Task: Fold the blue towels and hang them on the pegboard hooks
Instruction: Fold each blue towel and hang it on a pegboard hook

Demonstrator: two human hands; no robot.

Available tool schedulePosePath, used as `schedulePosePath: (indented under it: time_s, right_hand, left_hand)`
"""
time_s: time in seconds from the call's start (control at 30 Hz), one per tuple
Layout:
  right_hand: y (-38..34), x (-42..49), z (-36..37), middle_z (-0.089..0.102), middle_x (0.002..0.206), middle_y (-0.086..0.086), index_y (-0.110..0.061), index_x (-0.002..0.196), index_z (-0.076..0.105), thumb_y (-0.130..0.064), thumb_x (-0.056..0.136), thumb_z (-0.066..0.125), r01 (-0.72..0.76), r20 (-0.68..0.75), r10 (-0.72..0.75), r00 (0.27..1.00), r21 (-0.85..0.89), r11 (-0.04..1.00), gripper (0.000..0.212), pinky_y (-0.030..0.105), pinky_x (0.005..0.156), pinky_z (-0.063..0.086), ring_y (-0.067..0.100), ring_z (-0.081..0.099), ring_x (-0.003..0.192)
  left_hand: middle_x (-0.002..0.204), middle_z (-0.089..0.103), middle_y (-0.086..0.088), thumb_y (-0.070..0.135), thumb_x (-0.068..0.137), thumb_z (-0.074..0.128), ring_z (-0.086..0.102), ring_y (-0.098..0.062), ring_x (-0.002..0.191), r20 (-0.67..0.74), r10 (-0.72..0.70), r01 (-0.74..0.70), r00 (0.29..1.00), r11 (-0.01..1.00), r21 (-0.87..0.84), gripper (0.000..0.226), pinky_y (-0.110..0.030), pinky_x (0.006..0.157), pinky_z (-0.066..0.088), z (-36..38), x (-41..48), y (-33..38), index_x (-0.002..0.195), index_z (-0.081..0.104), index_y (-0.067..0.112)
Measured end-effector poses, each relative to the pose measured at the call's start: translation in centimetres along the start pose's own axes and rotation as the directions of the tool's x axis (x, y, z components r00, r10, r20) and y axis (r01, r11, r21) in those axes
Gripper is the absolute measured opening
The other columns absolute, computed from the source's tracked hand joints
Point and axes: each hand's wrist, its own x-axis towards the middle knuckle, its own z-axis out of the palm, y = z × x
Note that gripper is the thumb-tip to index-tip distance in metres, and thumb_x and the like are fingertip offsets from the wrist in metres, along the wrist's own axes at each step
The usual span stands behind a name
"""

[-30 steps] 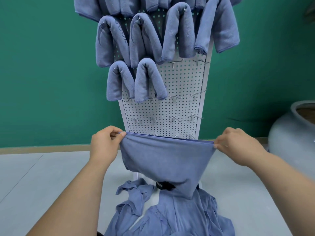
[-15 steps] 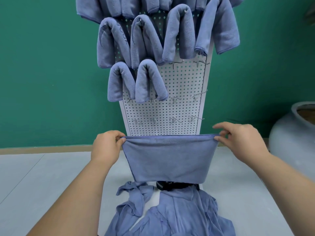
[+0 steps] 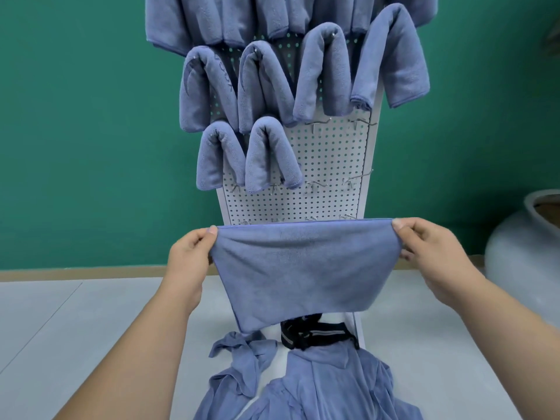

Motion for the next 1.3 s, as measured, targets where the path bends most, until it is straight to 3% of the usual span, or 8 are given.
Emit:
schedulePosePath:
  time_s: [0.13,0.23,0.33,0.43,0.67,0.83,1.07,1.3]
  right_hand:
    - [-0.8,0.4,-0.7,0.06,0.1,0.019,-0.002,0.115,0.072,-0.05,0.099,0.068,-0.066,0.068,0.051,0.996,0.241,0.968,0.052,0.049,0.084,0.042,0.032,0.048,0.089]
    - [-1.1,0.3,-1.2,0.067,0.103,0.02,-0.001,0.118,0.071,-0.049,0.097,0.067,-0.119,0.112,0.087,0.99,0.316,0.941,0.053,0.045,0.083,0.042,0.031,0.057,0.09]
    - [-0.8,0.0,-0.5,0.067,0.084,0.013,-0.005,0.102,0.077,-0.043,0.095,0.076,-0.095,-0.06,0.106,0.993,0.174,0.98,0.038,0.045,0.079,0.048,0.026,0.058,0.079]
    - [0.1,-0.3,0.6,0.079,0.084,0.006,-0.013,0.089,0.079,-0.034,0.091,0.083,-0.027,-0.249,0.015,0.968,-0.043,0.999,0.021,0.054,0.081,0.06,0.018,0.065,0.073]
    - [0.1,-1.3,4.8,0.075,0.075,0.0,-0.02,0.088,0.078,-0.038,0.091,0.081,0.062,-0.252,-0.085,0.964,-0.098,0.993,0.019,0.05,0.077,0.059,0.012,0.058,0.062]
    - [0.2,-2.9,8.0,0.076,0.077,-0.002,-0.024,0.091,0.078,-0.03,0.094,0.079,0.096,-0.128,-0.111,0.986,-0.116,0.989,0.006,0.05,0.077,0.062,0.018,0.066,0.068]
    - [0.2,-4.6,10.2,0.078,0.088,-0.016,-0.029,0.1,0.077,-0.021,0.096,0.076,0.129,-0.021,-0.136,0.991,-0.205,0.97,0.009,0.033,0.085,0.061,0.004,0.072,0.083]
    - [-0.2,-5.4,10.3,0.076,0.09,-0.023,-0.034,0.097,0.081,-0.025,0.093,0.079,0.181,0.005,-0.19,0.982,-0.34,0.923,0.01,0.009,0.073,0.051,-0.005,0.07,0.081]
  left_hand:
    - [0.106,0.074,-0.012,0.036,0.104,0.064,0.066,-0.025,0.088,0.113,-0.057,0.084,0.992,0.965,-0.247,0.027,-0.038,0.073,0.051,0.6,-0.9,1.6,0.109,0.071,0.01]
    - [0.111,0.076,-0.011,0.033,0.103,0.066,0.07,-0.023,0.093,0.126,-0.072,0.107,0.989,0.948,-0.299,0.029,-0.038,0.077,0.054,0.9,-1.0,1.6,0.113,0.072,0.007]
    - [0.103,0.078,0.0,0.03,0.1,0.072,0.067,-0.021,0.09,-0.082,-0.056,0.053,0.995,0.998,-0.044,0.017,-0.035,0.073,0.054,1.7,-1.1,0.5,0.096,0.076,0.014]
    - [0.093,0.077,0.001,0.025,0.098,0.075,0.068,-0.017,0.087,-0.193,0.022,-0.01,0.981,0.998,0.062,0.013,-0.028,0.078,0.055,3.2,-2.1,-0.1,0.095,0.076,0.013]
    - [0.088,0.079,-0.006,0.029,0.094,0.079,0.069,-0.016,0.077,-0.009,0.037,-0.036,0.999,0.996,0.082,0.014,-0.045,0.084,0.06,8.1,-5.6,0.3,0.088,0.076,0.017]
    - [0.087,0.077,-0.008,0.026,0.094,0.079,0.06,-0.008,0.064,0.123,0.022,-0.03,0.992,0.997,0.067,0.009,-0.028,0.065,0.051,11.0,-8.5,0.8,0.095,0.076,0.018]
    - [0.095,0.081,0.003,0.019,0.097,0.075,0.076,-0.015,0.093,0.234,0.02,-0.035,0.972,0.998,0.06,0.008,-0.027,0.082,0.059,12.2,-9.8,0.1,0.104,0.08,0.02]
    - [0.097,0.082,0.001,0.015,0.097,0.076,0.077,-0.024,0.099,0.259,0.005,-0.016,0.966,0.999,0.042,0.01,-0.049,0.097,0.06,11.9,-9.9,-0.1,0.103,0.082,0.02]
